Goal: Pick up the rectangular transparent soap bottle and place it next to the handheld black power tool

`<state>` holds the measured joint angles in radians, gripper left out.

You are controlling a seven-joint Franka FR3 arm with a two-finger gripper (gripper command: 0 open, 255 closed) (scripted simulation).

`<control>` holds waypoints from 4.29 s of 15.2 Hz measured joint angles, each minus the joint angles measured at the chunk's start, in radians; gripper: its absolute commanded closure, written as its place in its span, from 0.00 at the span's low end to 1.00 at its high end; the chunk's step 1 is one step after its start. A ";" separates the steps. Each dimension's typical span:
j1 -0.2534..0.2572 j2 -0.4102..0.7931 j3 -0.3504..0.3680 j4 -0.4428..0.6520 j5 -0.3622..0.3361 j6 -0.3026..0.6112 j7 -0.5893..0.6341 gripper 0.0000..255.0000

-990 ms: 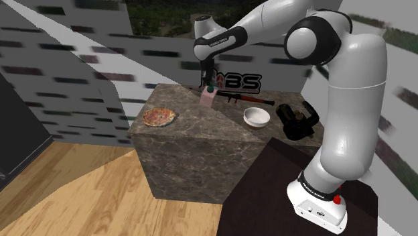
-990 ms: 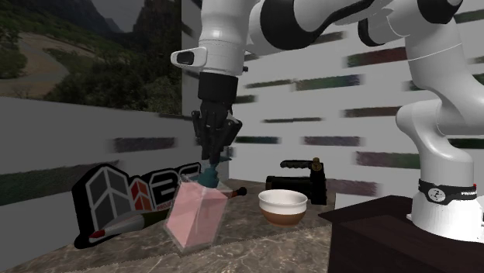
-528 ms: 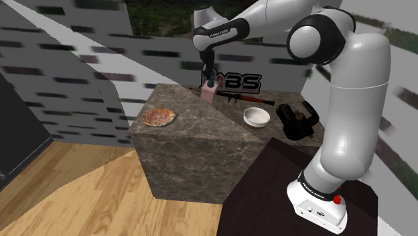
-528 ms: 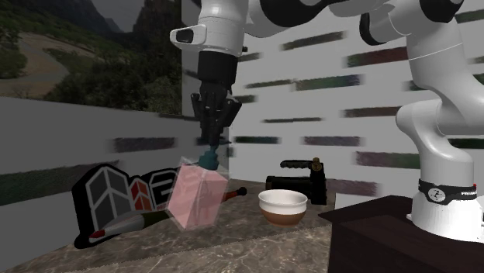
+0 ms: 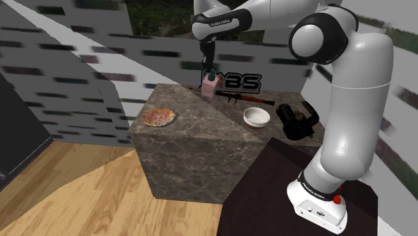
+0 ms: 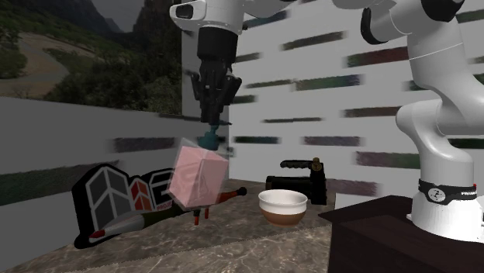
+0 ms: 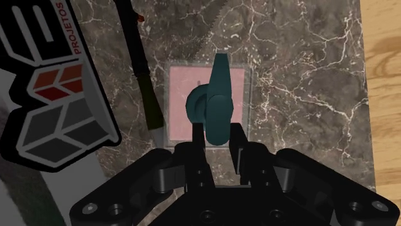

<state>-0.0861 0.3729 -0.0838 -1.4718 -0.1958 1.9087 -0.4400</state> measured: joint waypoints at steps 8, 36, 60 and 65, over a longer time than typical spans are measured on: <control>0.000 -0.005 0.000 0.103 0.006 -0.105 -0.022 1.00; -0.156 -0.453 -0.122 -0.357 -0.017 -0.035 -0.292 1.00; -0.371 -0.649 -0.466 -0.538 -0.058 0.063 -0.822 1.00; -0.403 -0.626 -0.555 -0.501 -0.037 0.069 -0.953 1.00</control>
<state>-0.4892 -0.2533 -0.6386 -1.9731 -0.2327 1.9780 -1.3935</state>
